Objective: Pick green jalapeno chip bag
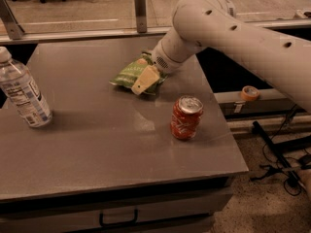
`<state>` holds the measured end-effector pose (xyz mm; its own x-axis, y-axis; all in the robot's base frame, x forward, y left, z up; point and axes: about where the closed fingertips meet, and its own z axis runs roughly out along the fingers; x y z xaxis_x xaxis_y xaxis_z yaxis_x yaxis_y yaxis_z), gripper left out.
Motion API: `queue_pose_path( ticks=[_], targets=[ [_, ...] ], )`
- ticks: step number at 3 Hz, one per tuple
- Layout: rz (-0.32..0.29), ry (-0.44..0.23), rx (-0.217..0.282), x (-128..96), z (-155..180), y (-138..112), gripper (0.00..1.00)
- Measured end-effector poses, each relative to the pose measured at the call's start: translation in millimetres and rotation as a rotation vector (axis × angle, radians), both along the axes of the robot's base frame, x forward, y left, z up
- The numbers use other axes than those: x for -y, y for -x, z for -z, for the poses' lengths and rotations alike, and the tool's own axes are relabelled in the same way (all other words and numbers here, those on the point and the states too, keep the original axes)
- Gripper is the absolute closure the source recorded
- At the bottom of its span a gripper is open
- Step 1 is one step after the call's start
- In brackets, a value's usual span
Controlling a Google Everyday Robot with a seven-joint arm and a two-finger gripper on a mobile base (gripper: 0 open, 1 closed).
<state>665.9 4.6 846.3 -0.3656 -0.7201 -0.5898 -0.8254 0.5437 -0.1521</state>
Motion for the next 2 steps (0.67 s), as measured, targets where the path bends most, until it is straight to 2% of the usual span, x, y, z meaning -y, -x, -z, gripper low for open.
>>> queue_pose_path(
  ticks=[1,2],
  targets=[
    [-0.011,0.043,0.033,-6.2,4.6,-0.2,0.41],
    [-0.048,0.051,0.114,-6.6,-16.7,7.5,0.64]
  ],
)
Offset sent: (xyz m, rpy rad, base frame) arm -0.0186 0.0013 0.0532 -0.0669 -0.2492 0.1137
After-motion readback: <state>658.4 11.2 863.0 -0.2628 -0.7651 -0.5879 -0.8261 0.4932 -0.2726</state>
